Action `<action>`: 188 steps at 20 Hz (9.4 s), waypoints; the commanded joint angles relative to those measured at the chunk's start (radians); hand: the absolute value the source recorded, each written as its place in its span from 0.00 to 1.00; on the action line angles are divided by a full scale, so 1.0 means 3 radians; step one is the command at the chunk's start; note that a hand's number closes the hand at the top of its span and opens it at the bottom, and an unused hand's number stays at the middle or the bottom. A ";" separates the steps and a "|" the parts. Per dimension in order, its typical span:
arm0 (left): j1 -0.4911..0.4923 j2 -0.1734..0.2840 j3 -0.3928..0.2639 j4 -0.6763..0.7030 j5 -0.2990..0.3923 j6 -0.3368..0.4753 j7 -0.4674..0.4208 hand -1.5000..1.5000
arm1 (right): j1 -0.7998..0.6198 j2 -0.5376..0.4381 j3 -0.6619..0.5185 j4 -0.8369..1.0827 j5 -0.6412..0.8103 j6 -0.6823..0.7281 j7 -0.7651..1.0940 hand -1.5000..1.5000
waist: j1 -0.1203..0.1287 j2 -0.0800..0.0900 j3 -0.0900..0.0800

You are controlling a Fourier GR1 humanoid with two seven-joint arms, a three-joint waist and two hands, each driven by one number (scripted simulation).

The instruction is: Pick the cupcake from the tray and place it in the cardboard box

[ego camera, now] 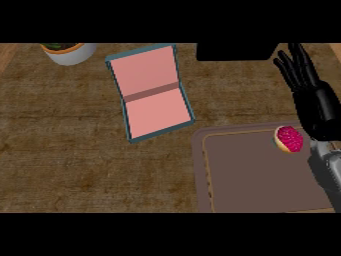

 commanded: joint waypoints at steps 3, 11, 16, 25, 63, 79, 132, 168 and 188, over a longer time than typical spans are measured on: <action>0.0000 -0.0215 -0.0365 -0.0197 -0.0266 -0.0162 -0.0364 0.50 | -0.0010 -0.0095 -0.0442 -0.0133 -0.0567 0.0472 -0.0116 0.00 | -0.0007 -0.0004 -0.0041; -0.0217 -0.0456 -0.0865 -0.0294 -0.0468 -0.0371 -0.0500 0.50 | 0.0088 0.0047 -0.0804 0.0515 -0.0261 -0.0346 -0.0071 0.00 | -0.0012 0.0015 -0.0041; -0.0086 -0.0577 -0.0847 -0.0329 -0.0580 -0.0457 -0.0534 0.50 | 0.0302 -0.0240 -0.0971 0.0636 -0.0215 0.0264 -0.0462 0.00 | 0.0025 0.0002 -0.0044; -0.0195 -0.0589 -0.0873 -0.0271 -0.0599 -0.0434 -0.0508 0.50 | 0.0457 -0.1479 -0.0416 0.0553 0.0645 0.1007 -0.0069 0.00 | 0.0017 0.0010 -0.0052; -0.0106 -0.1158 -0.0482 -0.0486 -0.1318 -0.0803 -0.0284 0.50 | 0.0567 -0.0553 -0.0286 -0.0183 0.2191 0.2078 0.1350 0.00 | 0.0032 0.0001 -0.0044; -0.0183 -0.1289 -0.0138 -0.0536 -0.1419 -0.1116 -0.0157 0.50 | 0.0475 0.0023 -0.0379 0.0066 0.2794 0.2022 0.1260 0.00 | 0.0033 0.0003 -0.0044; -0.0447 -0.1490 -0.0253 -0.0426 -0.1607 -0.1363 -0.0243 0.50 | -0.2714 -0.0024 -0.0189 0.2930 0.2565 0.2223 -0.2798 1.00 | 0.0446 0.0119 -0.0039; -0.0453 -0.1424 -0.0121 -0.0465 -0.1580 -0.1450 -0.0182 0.50 | -0.3135 0.1402 0.0463 0.4088 0.2236 0.1567 -0.1964 0.00 | 0.0371 0.0078 -0.0047; -0.0423 -0.1406 -0.0150 -0.0498 -0.1607 -0.1484 -0.0323 0.50 | -0.3659 0.0460 -0.0944 0.4784 0.0979 0.2121 -0.1081 0.00 | 0.0498 0.0229 -0.0044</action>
